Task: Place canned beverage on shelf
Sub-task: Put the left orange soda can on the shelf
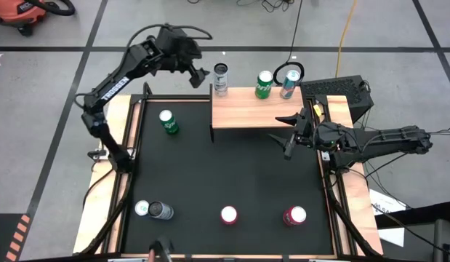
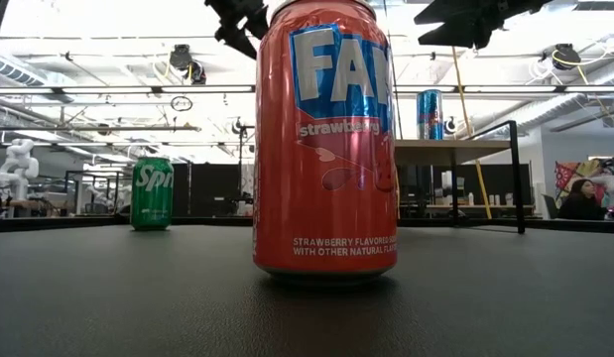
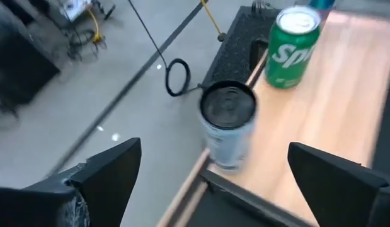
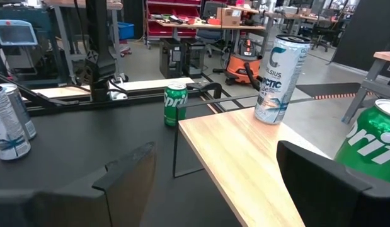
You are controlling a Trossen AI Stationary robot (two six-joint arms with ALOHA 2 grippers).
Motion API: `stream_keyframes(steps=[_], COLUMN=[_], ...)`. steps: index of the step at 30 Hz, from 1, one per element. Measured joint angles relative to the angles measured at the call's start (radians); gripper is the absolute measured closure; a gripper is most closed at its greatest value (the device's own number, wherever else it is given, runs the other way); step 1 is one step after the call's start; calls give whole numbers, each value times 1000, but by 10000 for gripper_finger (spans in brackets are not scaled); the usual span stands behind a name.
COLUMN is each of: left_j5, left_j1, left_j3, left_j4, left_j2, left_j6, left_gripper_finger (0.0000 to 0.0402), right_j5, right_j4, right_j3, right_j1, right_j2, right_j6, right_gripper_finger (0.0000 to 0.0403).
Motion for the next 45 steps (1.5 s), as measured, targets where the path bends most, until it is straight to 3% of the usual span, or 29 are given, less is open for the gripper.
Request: stream_keyframes(steps=[7, 14, 26, 34, 39, 45], left_j5=[-130, -247, -312, -408, -475, -499], left_j1=[-118, -263, -470, -639, -738, -827], left_j3=[-171, -443, -870, -994, -1030, -1138], left_j4=[9, 137, 262, 173, 175, 408], left_j2=[-89, -250, -531, -633, -651, -649], left_j6=[-40, -69, -249, -447, -524, -493], left_gripper_finger=[9, 9, 9, 9, 9, 9], right_j5=[0, 0, 77, -79, -108, -108], right_j4=[-49, -87, -19, -26, -20, 25], right_j3=[0, 0, 0, 0, 0, 0], right_j1=[0, 1, 1, 1, 1, 1], right_j2=[0, 0, -1, 21, 59, 103], right_j6=[46, 66, 42, 39, 40, 40], right_gripper_finger=[89, 89, 89, 89, 89, 89])
